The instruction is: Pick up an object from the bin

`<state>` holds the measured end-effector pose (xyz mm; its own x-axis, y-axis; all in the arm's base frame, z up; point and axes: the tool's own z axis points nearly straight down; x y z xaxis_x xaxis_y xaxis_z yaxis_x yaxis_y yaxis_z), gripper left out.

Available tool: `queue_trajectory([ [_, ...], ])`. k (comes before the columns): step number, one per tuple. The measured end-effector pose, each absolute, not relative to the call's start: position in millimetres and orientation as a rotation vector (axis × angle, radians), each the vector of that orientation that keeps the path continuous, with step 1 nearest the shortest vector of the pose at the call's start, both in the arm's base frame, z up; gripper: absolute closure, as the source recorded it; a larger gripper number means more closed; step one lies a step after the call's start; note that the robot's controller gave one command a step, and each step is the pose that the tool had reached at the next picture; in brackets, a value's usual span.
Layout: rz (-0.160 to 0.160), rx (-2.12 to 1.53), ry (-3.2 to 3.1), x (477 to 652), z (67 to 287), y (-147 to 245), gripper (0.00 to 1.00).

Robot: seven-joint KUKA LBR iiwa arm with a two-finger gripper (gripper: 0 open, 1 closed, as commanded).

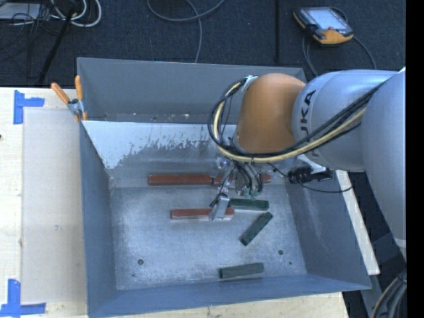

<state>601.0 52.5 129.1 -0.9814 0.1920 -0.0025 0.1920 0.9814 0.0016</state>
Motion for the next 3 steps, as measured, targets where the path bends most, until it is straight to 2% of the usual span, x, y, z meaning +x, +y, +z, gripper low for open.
queue_trajectory([
  [1, 0.001, -0.083, 3.14, 600.0, 80.8, -19.9, 0.0],
  [2, -0.002, 0.03, 3.138, 603.9, 66.9, -61.7, 1.0],
  [3, -0.001, 0.047, 3.139, 604.2, 67.1, -57.9, 1.0],
])
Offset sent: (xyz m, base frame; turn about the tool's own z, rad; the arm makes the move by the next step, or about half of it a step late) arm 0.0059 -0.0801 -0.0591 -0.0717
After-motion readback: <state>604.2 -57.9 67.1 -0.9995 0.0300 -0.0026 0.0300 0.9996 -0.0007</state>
